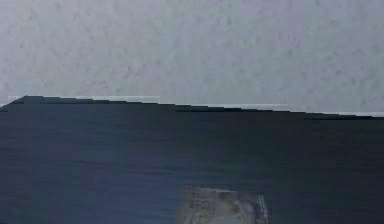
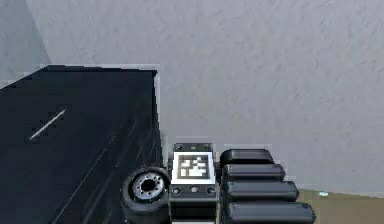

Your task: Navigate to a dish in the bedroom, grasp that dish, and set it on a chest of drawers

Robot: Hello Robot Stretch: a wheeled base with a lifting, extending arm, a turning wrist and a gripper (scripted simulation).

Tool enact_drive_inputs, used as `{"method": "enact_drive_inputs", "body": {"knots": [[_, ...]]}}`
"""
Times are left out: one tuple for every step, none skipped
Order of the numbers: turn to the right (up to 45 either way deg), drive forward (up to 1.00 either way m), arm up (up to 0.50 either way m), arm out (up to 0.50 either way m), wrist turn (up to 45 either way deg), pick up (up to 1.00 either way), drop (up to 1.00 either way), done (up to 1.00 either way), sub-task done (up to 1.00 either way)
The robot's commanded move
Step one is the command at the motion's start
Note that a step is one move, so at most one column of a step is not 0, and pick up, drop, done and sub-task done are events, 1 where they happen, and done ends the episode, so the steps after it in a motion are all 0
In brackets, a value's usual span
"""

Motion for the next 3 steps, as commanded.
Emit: {"method": "enact_drive_inputs", "body": {"knots": [[-45.0,0.00,0.00,0.00,0.0,0.00,0.00,0.00,0.00],[-45.0,0.00,0.00,0.00,0.0,0.00,0.00,0.00,0.00],[-45.0,0.00,0.00,0.00,0.0,0.00,0.00,0.00,0.00]]}}
